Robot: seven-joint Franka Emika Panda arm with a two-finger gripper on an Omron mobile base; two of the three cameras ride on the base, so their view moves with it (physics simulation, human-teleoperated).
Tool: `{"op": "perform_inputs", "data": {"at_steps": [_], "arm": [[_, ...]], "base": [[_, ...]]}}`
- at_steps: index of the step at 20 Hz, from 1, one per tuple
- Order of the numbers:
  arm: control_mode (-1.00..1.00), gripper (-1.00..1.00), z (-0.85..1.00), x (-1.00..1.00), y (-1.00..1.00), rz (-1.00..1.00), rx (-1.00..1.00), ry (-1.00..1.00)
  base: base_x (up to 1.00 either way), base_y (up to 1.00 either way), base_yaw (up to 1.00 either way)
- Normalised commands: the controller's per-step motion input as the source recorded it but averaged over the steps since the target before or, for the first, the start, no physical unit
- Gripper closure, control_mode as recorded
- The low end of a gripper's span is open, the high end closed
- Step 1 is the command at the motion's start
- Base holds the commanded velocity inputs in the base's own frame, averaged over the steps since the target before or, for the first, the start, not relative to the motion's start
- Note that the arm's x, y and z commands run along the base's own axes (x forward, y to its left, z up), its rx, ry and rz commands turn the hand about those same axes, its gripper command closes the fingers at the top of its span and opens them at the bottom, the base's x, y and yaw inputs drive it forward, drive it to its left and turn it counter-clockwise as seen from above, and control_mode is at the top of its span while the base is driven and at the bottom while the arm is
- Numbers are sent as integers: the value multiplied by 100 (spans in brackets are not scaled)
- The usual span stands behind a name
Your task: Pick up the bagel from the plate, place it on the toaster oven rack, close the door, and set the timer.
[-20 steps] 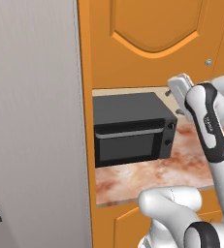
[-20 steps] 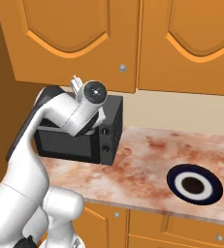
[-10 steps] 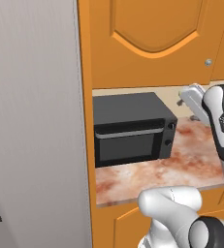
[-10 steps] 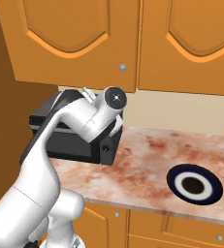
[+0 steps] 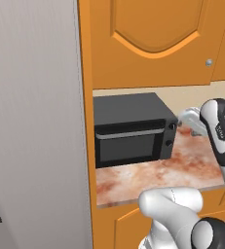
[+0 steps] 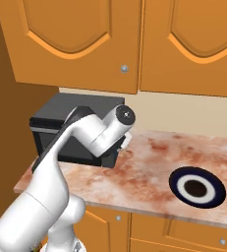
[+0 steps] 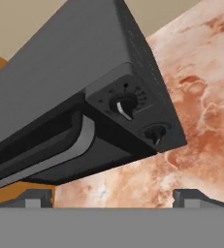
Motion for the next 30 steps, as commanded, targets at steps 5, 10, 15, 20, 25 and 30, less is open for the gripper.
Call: {"op": "perform_inputs", "data": {"at_steps": [5,10,15,20,25,30], "arm": [[-100,-100,-58,-5,-10,16,0,-9],[-100,-100,-35,0,-11,13,0,-6],[-100,-100,-24,2,-7,12,0,-1],[-100,-100,-18,6,-2,14,0,0],[-100,-100,-13,0,0,17,1,-2],[-100,-100,0,0,0,14,3,-6]], "base": [[0,0,0],[0,0,0],[0,0,0],[0,0,0],[0,0,0],[0,0,0]]}}
